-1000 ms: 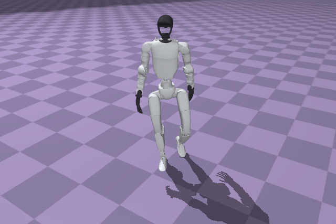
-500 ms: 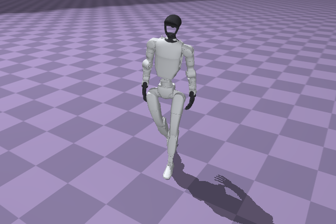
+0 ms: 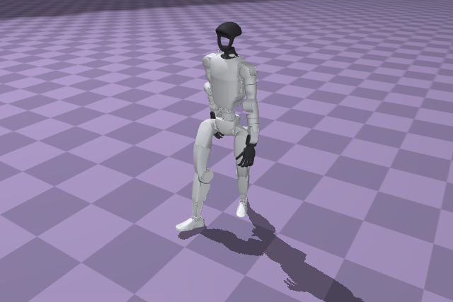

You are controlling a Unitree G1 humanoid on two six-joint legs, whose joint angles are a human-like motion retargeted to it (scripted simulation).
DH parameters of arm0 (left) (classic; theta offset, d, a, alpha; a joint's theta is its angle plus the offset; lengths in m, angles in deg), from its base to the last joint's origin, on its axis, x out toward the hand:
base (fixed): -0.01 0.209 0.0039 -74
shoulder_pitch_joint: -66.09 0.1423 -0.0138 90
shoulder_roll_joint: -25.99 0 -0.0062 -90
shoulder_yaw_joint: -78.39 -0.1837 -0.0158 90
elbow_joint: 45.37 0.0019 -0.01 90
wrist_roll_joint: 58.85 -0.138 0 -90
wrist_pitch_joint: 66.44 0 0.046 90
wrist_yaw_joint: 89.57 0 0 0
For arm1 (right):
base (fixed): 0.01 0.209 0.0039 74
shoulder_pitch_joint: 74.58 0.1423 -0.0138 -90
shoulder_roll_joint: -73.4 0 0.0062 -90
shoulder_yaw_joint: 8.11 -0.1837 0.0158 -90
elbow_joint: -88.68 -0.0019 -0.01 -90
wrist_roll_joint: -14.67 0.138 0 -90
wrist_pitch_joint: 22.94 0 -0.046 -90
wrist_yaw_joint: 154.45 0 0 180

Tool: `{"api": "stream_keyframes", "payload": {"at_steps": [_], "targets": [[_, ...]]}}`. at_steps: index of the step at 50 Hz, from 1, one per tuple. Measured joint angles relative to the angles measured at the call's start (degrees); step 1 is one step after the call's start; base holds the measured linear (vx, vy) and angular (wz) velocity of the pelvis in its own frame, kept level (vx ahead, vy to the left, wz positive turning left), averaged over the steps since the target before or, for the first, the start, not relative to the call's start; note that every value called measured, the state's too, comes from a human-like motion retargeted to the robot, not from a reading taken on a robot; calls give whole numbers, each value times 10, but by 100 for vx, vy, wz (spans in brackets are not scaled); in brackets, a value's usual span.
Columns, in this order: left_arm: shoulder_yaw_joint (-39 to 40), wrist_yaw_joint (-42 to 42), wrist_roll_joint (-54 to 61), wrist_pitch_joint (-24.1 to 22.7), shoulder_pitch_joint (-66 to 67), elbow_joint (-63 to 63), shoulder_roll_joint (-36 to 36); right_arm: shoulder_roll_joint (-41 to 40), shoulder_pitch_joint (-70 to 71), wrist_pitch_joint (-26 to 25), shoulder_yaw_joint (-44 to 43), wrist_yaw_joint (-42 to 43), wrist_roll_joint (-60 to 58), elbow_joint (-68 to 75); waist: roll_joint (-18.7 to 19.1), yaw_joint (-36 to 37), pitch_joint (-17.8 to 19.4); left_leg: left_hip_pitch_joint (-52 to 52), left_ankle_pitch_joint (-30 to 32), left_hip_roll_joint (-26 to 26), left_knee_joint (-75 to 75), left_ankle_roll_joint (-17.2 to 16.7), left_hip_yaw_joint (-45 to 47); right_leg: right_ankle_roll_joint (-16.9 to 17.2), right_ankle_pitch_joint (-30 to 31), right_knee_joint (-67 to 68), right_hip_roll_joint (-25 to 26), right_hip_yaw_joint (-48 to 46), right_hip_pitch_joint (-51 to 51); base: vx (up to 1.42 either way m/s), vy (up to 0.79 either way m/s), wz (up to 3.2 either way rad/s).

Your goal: Walk run

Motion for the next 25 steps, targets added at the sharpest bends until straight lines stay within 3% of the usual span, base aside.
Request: {"api": "stream_keyframes", "payload": {"at_steps": [2, 5, 8, 10, 13, 18, 22, 25], "targets": [[-5, -2, -7, 3, 7, 22, 4, -1, 3, 0, -7, 0, -5, -5, 11, -23, -3, 7, 9, 9, 14, -16, -15, -32, 8, 26, -3, -11, 6, 62, -32, 55], [-7, -6, -29, 15, 26, 50, 17, 4, 5, 0, -16, 5, -9, -10, 25, -55, -8, 14, 63, 26, 43, -51, -40, -41, 41, 36, 4, -13, 22, 71, -41, 46], [-3, 0, -48, 18, 69, 60, 38, 15, 16, -7, -24, 9, 3, 2, 33, -67, -13, 4, 202, 42, 116, -109, -72, -56, 9, 54, 21, 51, 37, 81, -52, -6], [-9, 4, -37, 5, 102, 65, 49, 22, 27, -11, -35, 9, 11, 5, 12, -61, -21, -24, 305, 24, 201, -133, -90, -60, -8, 59, 6, 57, 57, 66, -40, -59], [-6, -7, -13, -8, 145, 78, 49, 20, 43, -5, -33, 5, 25, -14, -30, -36, -29, -91, 377, -7, 368, -118, -99, -69, -28, 53, 4, 75, 92, 61, -51, -131], [56, -5, -25, 20, 201, 91, 67, 24, 86, 0, -21, 18, 10, -69, -62, -4, -23, -203, 273, -15, 481, -72, -120, -72, -46, 43, 22, 144, 131, 49, -37, -133], [78, -11, -4, 20, 238, 109, 73, 29, 121, 12, -3, 40, -11, -107, -78, 36, -8, -261, 196, -7, 398, -8, -114, -80, -56, 39, 56, 225, 162, 44, -28, -188], [94, -17, -14, 24, 259, 113, 78, 30, 150, 22, 12, 49, -12, -121, -80, 58, 14, -277, 192, 0, 266, 16, -110, -86, -66, 39, 88, 275, 191, 50, -29, -163]]}}
